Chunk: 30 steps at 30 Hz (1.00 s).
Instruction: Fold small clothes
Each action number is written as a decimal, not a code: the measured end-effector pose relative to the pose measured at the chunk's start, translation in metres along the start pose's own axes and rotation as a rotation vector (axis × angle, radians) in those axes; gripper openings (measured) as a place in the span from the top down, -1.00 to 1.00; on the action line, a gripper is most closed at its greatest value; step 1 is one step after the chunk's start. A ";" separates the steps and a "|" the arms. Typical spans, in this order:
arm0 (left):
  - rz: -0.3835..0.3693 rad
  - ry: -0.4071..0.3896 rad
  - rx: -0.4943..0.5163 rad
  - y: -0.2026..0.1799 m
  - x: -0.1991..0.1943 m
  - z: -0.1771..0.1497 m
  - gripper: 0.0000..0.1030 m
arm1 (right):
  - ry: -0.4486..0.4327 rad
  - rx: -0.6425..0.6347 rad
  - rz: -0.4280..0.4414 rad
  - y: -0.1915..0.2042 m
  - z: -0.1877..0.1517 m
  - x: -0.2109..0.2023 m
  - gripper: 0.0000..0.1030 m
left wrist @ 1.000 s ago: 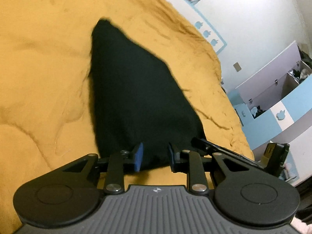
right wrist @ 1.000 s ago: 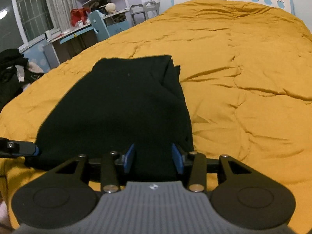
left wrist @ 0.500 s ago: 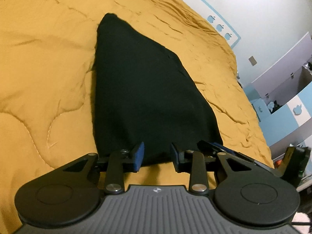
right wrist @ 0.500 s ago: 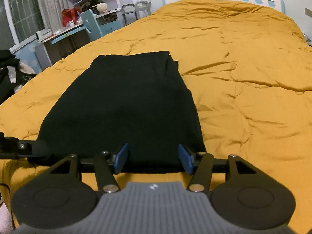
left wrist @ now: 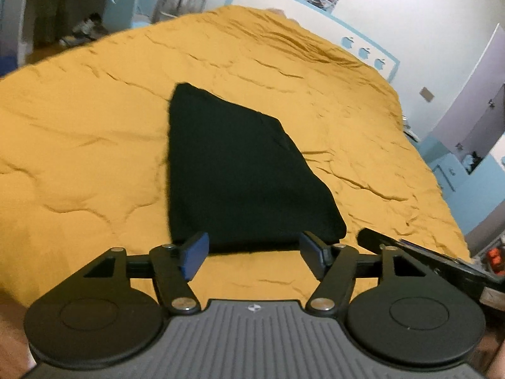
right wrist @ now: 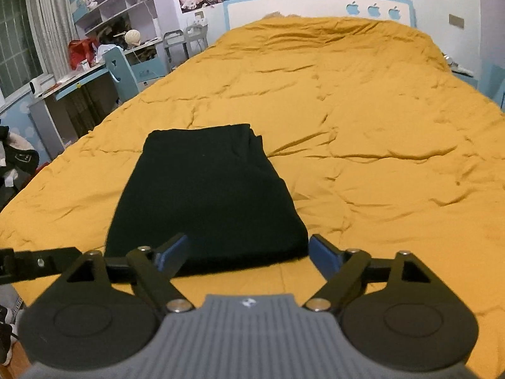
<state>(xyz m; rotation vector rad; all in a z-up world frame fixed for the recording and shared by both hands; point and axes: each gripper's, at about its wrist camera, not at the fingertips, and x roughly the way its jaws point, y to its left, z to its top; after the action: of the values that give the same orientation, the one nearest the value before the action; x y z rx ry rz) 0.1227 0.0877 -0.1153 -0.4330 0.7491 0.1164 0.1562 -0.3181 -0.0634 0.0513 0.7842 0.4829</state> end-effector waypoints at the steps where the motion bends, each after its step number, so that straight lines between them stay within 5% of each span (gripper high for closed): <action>1: 0.023 -0.008 0.005 -0.004 -0.008 -0.003 -0.58 | -0.003 0.000 -0.005 0.003 -0.002 -0.010 -0.58; 12: 0.054 -0.007 0.032 -0.022 -0.045 -0.020 -0.63 | -0.036 -0.041 -0.032 0.026 -0.026 -0.074 -0.58; 30: 0.069 0.034 0.044 -0.025 -0.035 -0.028 -0.63 | 0.003 -0.040 -0.045 0.026 -0.033 -0.068 -0.59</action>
<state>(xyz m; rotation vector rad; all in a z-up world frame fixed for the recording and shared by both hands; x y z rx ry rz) 0.0862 0.0551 -0.1009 -0.3680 0.7993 0.1571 0.0819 -0.3286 -0.0356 -0.0042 0.7768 0.4555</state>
